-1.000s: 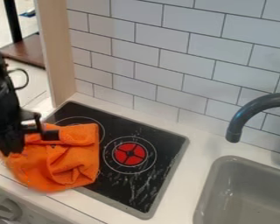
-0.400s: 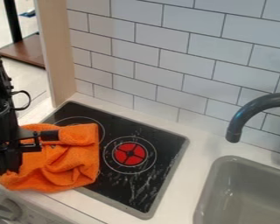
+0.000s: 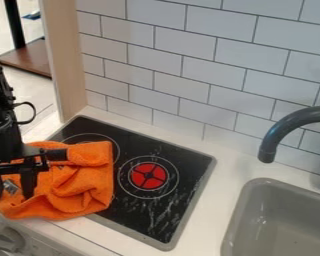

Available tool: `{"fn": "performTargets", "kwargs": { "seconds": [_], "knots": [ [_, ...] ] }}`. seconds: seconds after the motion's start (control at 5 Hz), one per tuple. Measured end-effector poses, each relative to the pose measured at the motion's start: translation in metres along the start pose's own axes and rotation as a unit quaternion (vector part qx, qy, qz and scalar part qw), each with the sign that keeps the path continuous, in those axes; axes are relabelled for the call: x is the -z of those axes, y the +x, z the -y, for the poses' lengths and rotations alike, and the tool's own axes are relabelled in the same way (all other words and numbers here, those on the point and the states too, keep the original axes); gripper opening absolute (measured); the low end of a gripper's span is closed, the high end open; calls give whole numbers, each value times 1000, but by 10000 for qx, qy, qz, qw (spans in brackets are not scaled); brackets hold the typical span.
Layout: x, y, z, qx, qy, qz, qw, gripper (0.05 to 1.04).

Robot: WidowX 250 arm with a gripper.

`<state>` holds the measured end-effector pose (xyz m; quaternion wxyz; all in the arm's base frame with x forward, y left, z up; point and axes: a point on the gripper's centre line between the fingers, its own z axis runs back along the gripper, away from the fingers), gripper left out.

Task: Unfold the cloth from top right to the bottom left

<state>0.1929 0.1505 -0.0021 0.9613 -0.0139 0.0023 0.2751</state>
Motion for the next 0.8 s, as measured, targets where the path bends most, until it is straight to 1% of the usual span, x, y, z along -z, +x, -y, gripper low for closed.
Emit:
{"fn": "performTargets", "kwargs": {
  "seconds": [0.2, 0.4, 0.8],
  "knots": [
    [-3, 3, 5, 128, -190, 44, 9997, 1015],
    [-22, 12, 9, 230, -279, 364, 9987, 1008],
    [-55, 11, 12, 368, -453, 620, 9964, 999]
  ]
}}
